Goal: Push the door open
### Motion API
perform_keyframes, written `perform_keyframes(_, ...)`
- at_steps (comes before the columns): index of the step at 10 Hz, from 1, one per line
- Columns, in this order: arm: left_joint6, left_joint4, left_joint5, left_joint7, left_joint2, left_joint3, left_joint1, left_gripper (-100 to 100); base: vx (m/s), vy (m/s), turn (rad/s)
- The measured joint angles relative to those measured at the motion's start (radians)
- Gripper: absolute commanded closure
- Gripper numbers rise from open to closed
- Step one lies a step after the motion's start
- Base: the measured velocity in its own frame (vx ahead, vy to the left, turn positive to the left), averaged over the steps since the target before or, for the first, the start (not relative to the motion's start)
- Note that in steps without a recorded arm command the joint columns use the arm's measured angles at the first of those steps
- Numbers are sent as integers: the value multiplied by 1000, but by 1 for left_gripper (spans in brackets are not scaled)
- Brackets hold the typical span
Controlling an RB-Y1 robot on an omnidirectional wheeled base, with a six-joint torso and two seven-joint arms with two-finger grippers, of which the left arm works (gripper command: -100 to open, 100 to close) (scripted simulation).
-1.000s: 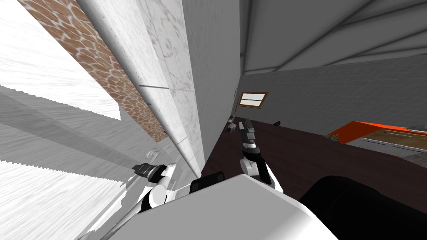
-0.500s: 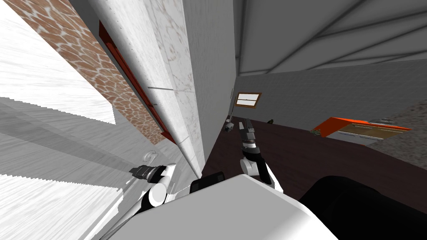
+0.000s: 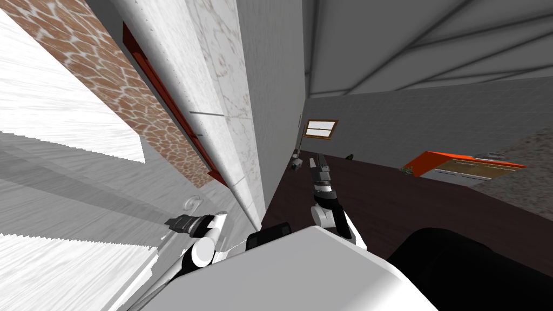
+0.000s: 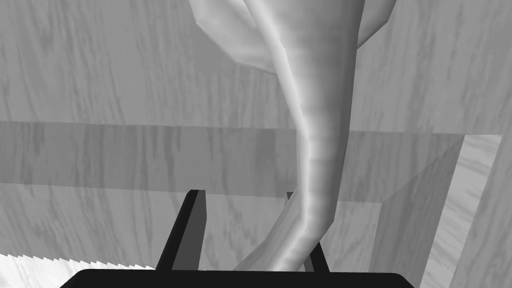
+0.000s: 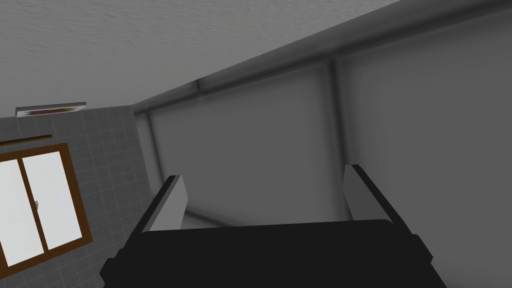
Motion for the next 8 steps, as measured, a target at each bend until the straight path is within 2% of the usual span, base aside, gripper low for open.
perform_keyframes(2, 19, -48, 1, -14, -20, 1, 15, 100, 2, -4, 11)
perform_keyframes(3, 5, -16, -1, -5, -7, -1, 7, 100, 4, -5, 21)
perform_keyframes(4, -2, -9, 0, -1, -5, 0, 5, 100, 7, -15, 43)
perform_keyframes(5, 4, -21, 1, -6, -10, 1, 8, 100, -30, 84, -182)
perform_keyframes(6, -13, 10, 11, -4, -1, 12, 0, 100, -22, 170, -140)
perform_keyframes(7, -17, 0, 21, -12, -12, 22, 1, 100, -17, 141, -126)
perform_keyframes(8, -9, -39, 28, -26, -26, 30, 12, 100, -4, 97, -23)
